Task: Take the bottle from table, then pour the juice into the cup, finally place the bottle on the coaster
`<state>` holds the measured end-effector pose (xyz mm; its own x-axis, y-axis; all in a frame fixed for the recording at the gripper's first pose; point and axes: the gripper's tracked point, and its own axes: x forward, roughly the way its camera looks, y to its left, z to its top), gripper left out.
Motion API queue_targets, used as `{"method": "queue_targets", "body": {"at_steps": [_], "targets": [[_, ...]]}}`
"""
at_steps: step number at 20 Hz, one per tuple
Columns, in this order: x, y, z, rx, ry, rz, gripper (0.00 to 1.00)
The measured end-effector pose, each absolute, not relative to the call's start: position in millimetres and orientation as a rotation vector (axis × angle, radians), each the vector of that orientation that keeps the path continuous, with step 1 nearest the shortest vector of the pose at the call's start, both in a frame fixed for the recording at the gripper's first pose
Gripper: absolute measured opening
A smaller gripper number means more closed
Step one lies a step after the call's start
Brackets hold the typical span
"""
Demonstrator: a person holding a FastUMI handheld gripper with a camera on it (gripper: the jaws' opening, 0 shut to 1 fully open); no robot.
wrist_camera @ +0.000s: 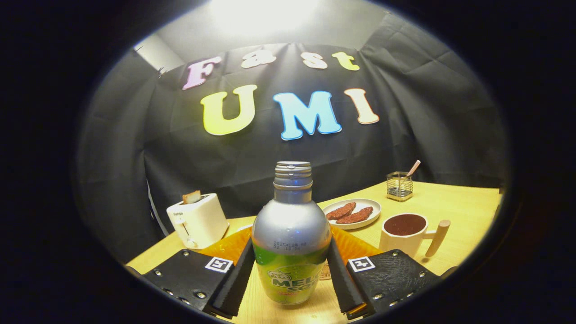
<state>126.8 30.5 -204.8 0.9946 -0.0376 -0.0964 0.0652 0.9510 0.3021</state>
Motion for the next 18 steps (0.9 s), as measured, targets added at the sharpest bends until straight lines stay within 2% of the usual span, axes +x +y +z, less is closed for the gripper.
{"method": "queue_targets", "body": {"at_steps": [6,18], "targets": [[140.6,13.3,-206.4,0.506,0.109,-0.079,0.78],[148.4,6.3,-190.8,0.989,0.035,-0.029,0.78]]}}
